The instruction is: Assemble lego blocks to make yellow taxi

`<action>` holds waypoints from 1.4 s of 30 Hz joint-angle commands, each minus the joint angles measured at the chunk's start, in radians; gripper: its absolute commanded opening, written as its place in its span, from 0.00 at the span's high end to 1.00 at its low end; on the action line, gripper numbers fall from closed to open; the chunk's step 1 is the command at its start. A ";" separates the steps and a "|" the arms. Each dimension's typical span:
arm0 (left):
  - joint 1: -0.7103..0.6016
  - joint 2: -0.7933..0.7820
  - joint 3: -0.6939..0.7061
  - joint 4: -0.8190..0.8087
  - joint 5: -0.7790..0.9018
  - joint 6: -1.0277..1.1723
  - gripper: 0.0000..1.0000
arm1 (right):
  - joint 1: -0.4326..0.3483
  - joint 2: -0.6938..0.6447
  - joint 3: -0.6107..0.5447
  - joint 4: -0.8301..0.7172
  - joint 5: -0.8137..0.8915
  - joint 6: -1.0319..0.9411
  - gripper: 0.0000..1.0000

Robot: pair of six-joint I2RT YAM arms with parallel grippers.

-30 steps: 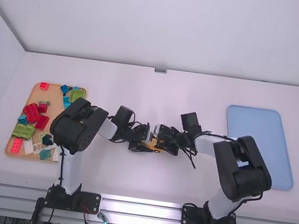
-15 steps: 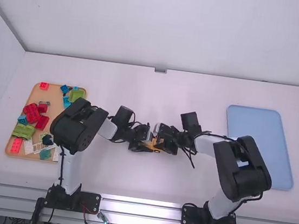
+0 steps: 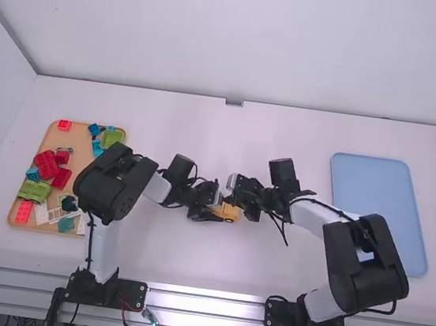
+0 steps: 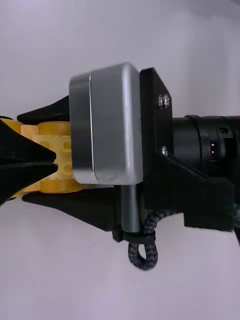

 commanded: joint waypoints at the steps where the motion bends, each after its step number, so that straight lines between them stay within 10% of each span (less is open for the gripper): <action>1: -0.010 0.014 -0.013 -0.022 -0.042 -0.026 0.61 | -0.008 -0.011 0.000 -0.024 0.021 -0.001 1.00; 30: -0.010 0.014 -0.013 -0.022 -0.042 -0.026 0.64 | 0.017 0.333 0.079 -0.057 0.155 0.001 1.00; 42: -0.010 0.014 0.010 -0.023 -0.047 -0.029 0.65 | 0.012 0.203 0.229 -0.055 0.109 -0.001 1.00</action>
